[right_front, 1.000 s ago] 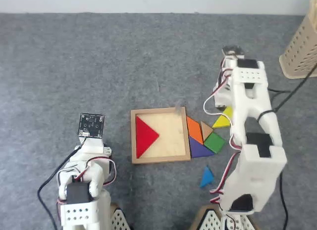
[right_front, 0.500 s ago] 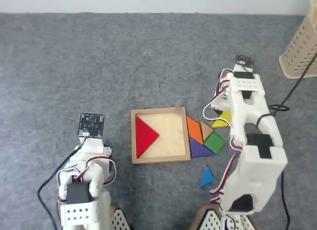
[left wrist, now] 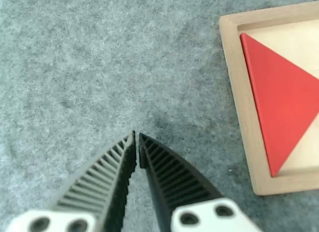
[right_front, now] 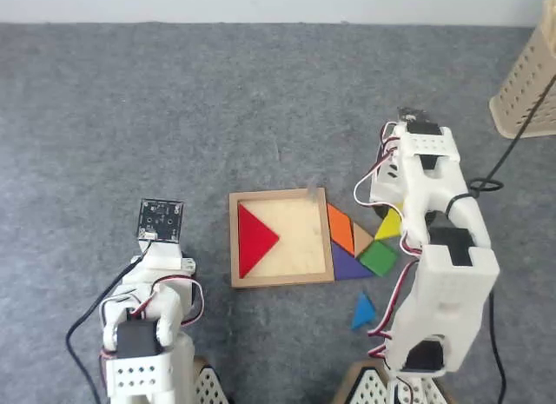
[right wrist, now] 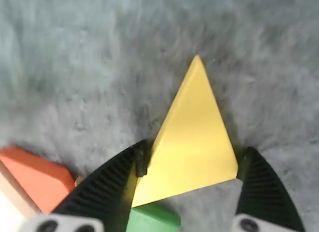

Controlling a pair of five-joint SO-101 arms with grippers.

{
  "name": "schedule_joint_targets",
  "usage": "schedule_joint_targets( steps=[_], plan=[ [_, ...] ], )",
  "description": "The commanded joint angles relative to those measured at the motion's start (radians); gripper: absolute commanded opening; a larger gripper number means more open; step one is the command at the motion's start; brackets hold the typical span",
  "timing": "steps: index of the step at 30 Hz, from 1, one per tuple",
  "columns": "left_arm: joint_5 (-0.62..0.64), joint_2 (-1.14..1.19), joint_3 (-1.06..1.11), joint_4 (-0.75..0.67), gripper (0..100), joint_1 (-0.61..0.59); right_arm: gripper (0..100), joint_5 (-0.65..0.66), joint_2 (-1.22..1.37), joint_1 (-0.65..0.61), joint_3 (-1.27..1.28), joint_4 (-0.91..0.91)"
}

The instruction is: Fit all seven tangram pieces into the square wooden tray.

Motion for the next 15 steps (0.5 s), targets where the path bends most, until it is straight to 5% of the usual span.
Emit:
schedule_joint_targets(
  steps=[1,15],
  plan=[
    [-0.005,-0.02,-0.007,0.008,1,0.0,27.9,0.043,-0.039,0.002,-0.078,0.076],
    [-0.005,-0.02,-0.007,0.008,1,0.0,33.6,0.132,0.015,0.002,-0.137,0.182]
  ],
)
